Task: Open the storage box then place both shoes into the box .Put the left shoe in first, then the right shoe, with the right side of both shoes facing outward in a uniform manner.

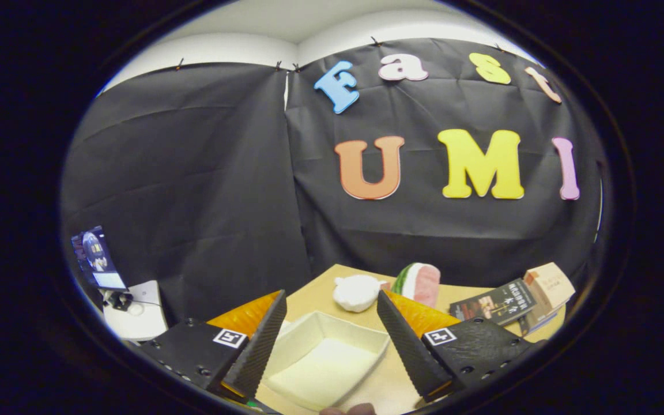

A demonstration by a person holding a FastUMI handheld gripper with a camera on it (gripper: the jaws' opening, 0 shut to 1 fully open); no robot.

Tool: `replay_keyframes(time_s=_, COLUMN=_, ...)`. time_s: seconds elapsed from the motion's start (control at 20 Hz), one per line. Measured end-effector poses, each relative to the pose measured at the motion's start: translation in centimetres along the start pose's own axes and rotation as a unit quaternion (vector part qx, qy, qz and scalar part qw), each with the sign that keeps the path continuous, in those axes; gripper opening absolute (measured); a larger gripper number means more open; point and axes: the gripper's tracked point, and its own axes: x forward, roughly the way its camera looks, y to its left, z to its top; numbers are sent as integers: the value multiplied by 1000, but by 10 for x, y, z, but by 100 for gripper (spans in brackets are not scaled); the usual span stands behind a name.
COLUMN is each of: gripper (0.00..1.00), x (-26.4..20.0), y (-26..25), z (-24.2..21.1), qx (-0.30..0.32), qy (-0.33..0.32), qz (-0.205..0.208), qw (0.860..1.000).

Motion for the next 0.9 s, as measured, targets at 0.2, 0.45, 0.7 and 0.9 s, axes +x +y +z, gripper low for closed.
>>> replay_keyframes(time_s=0.2, gripper=95, x=-29, y=-61, z=-14, qx=-3, qy=-4, qz=-31, qw=999)
replay_keyframes(time_s=0.45, gripper=96, x=-53, y=-139, z=-63, qx=34, qy=16, qz=-73, qw=997)
replay_keyframes(time_s=0.7, gripper=96, x=-75, y=-199, z=-124, qx=56, qy=62, qz=-116, qw=990)
replay_keyframes(time_s=0.9, gripper=96, x=-80, y=-233, z=-170, qx=72, qy=95, qz=-148, qw=982)
